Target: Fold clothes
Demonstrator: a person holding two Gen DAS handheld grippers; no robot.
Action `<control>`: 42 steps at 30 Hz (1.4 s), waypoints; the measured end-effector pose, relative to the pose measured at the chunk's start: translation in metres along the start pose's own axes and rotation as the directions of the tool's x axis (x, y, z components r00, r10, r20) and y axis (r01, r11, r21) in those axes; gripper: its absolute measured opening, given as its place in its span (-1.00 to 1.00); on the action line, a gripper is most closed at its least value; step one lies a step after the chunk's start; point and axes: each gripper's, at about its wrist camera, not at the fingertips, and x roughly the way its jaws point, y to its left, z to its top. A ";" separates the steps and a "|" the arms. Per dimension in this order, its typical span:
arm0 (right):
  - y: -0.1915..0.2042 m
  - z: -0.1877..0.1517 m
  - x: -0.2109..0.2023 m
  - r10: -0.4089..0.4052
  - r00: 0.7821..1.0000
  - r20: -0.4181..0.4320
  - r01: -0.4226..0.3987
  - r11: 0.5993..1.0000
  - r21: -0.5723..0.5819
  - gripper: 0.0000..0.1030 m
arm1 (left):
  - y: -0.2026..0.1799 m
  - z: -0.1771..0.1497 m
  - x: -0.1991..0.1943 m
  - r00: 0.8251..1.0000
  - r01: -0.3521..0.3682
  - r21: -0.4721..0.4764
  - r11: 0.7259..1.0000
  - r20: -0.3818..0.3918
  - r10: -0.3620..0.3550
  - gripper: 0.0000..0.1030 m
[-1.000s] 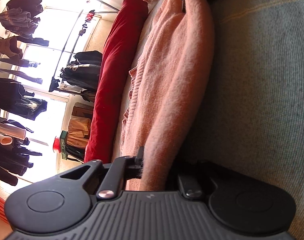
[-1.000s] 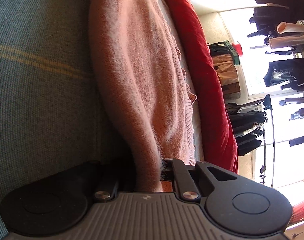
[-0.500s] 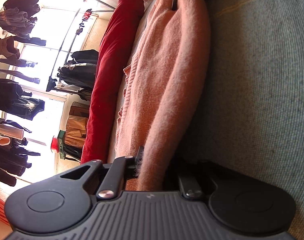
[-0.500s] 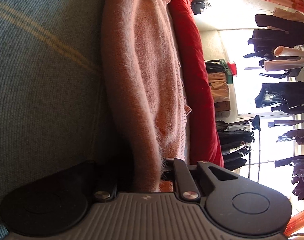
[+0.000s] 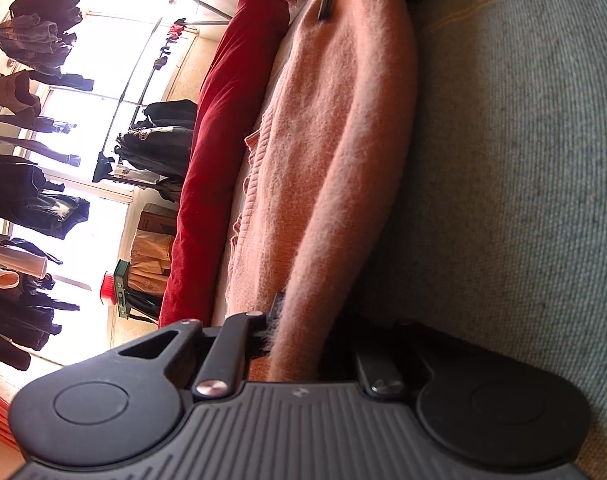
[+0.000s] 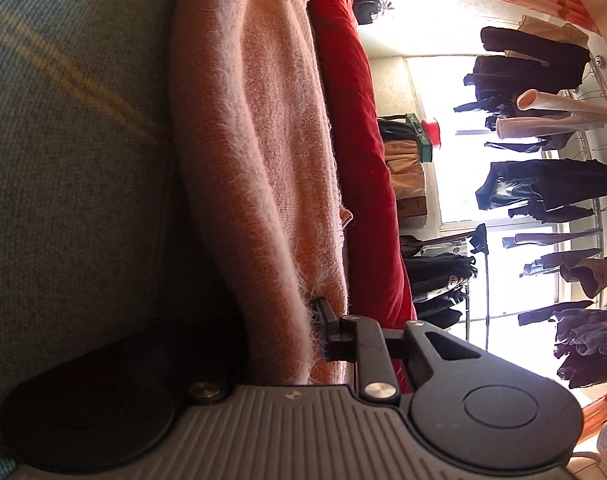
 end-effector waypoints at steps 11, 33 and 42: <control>-0.002 0.004 0.007 -0.023 0.999 -0.049 0.022 1.000 -0.017 -0.74 | -0.001 0.000 -0.005 0.999 -0.034 -0.002 0.999 0.003 0.034 -0.88; -0.051 0.020 -0.055 0.146 0.989 -0.014 -0.145 0.989 0.023 -0.77 | 0.022 -0.007 -0.063 0.997 -0.063 0.049 0.997 0.037 0.062 -0.85; -0.052 0.029 -0.144 0.254 0.967 -0.028 -0.253 0.967 0.024 -0.77 | 0.006 -0.019 -0.148 0.998 -0.002 0.099 0.995 0.064 -0.004 -0.84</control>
